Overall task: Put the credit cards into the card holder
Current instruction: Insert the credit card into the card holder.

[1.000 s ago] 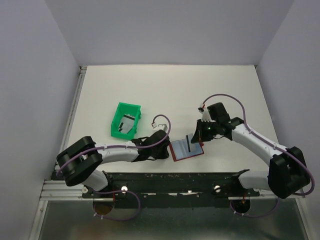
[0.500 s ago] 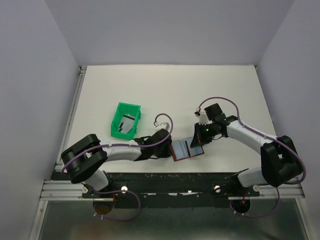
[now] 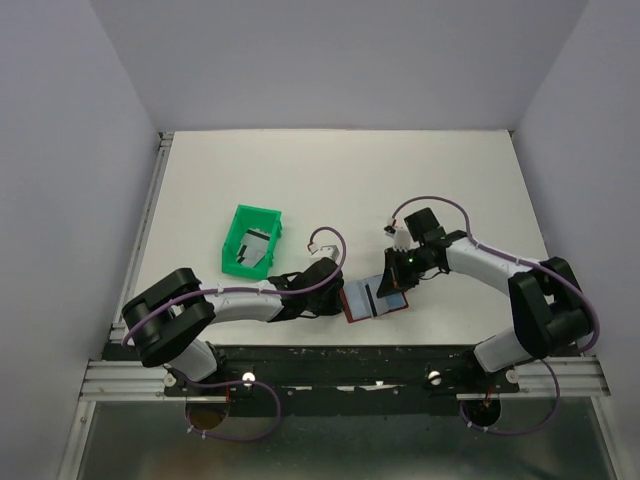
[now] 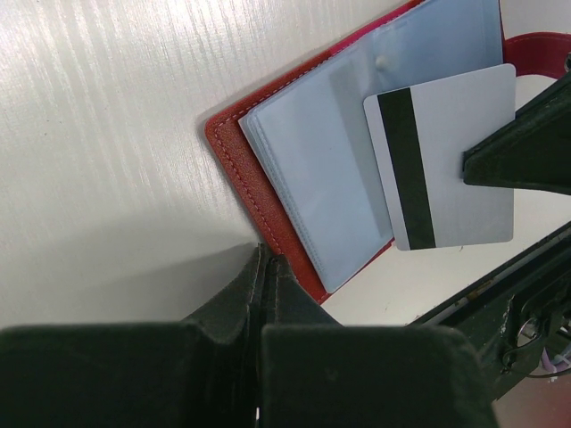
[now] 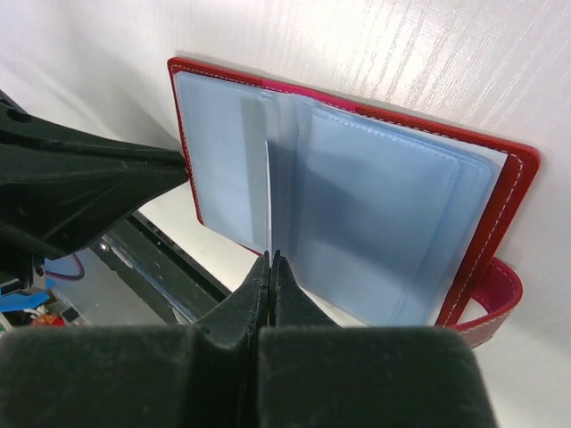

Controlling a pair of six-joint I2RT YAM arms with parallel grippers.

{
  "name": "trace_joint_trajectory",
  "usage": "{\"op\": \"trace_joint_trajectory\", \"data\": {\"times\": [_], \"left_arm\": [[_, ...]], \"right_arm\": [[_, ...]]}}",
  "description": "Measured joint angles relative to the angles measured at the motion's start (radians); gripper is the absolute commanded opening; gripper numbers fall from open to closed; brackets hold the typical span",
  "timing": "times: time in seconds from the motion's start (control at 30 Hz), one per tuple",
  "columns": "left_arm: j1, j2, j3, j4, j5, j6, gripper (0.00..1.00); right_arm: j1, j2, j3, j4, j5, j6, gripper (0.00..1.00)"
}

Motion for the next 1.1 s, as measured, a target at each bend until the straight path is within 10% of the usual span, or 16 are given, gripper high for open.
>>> {"op": "trace_joint_trajectory", "data": {"times": [1.1], "left_arm": [[0.06, -0.024, -0.009, -0.034, -0.001, 0.001, 0.0]], "right_arm": [[-0.005, 0.127, -0.033, 0.207, -0.132, 0.167, 0.0]]}}
